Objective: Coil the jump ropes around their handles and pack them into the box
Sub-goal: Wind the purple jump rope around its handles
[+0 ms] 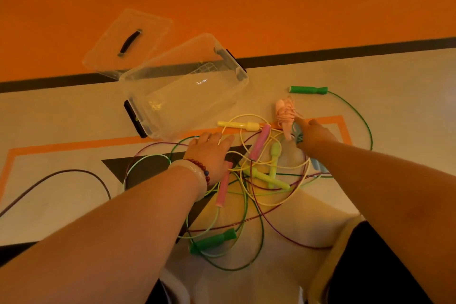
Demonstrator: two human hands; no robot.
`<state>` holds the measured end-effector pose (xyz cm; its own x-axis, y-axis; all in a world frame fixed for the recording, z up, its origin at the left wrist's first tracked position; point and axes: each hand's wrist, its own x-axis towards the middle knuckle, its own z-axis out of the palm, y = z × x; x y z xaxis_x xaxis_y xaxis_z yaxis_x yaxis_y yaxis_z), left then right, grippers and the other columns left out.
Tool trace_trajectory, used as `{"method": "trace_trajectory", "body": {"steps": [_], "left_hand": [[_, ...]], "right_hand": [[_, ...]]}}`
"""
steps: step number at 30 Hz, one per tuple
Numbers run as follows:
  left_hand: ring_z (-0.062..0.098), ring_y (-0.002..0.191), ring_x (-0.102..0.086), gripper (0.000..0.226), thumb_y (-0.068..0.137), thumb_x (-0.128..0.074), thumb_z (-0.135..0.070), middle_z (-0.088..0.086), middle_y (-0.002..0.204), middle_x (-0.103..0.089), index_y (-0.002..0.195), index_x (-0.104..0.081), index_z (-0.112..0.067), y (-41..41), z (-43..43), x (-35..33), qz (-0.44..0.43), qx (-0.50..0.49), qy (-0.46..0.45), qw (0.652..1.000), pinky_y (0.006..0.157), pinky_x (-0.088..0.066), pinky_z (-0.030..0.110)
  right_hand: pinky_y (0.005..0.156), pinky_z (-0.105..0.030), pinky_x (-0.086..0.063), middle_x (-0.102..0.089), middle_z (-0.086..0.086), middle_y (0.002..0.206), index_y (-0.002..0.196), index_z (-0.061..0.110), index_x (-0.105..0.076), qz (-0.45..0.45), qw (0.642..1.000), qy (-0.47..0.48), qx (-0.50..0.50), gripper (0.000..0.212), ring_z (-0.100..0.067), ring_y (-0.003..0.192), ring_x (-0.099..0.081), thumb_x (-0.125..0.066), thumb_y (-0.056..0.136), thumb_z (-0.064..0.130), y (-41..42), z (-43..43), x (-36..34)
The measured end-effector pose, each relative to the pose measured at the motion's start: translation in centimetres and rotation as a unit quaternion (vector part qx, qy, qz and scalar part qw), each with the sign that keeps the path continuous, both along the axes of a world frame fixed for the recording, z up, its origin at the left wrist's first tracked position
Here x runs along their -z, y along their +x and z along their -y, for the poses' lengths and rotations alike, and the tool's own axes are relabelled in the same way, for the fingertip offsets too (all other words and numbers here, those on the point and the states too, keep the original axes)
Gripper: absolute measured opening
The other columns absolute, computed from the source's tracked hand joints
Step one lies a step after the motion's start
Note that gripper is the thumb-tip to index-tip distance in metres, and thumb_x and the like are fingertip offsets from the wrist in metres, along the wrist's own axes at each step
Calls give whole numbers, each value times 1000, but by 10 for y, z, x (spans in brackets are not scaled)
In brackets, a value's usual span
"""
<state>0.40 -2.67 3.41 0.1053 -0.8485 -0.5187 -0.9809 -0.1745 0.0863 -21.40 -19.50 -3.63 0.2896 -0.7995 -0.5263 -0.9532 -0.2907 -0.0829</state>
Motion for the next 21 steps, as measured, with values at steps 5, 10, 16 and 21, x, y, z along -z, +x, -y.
{"method": "trace_trajectory", "body": {"steps": [5, 10, 16, 21], "left_hand": [[26, 145, -12, 65, 99, -41, -37, 2, 159, -16, 153, -6, -32, 2, -5, 7, -7, -9, 15, 1000, 115, -18, 46], [27, 145, -14, 68, 98, -42, -38, 3, 158, -19, 153, -3, -32, 2, -3, 8, -11, -17, 3, 1000, 114, -19, 45], [27, 144, -14, 65, 99, -38, -35, 4, 158, -18, 153, -2, -33, -2, -7, 13, -5, 0, 7, 1000, 112, -20, 45], [28, 144, -15, 67, 98, -40, -34, 4, 158, -18, 153, -2, -32, -1, -12, 14, -5, 17, 14, 1000, 112, -21, 46]], "right_hand": [[104, -49, -38, -13, -14, 156, 153, 34, -1, 4, 998, -24, 64, 83, -42, 137, -28, -57, 93, 21, 2, 6, 7], [107, -50, -36, -17, -9, 156, 152, 26, -17, 28, 998, -50, -24, 70, -35, 140, -20, -54, 92, 19, 21, -22, 19], [104, -45, -40, -12, -3, 160, 151, 26, -21, 4, 965, 36, -260, 67, -31, 141, -27, -51, 94, 11, 61, -79, 35], [92, -40, -47, 2, -7, 161, 154, 20, -8, -57, 966, 75, -239, 74, -35, 125, -49, -50, 95, 6, 74, -100, 45]]}}
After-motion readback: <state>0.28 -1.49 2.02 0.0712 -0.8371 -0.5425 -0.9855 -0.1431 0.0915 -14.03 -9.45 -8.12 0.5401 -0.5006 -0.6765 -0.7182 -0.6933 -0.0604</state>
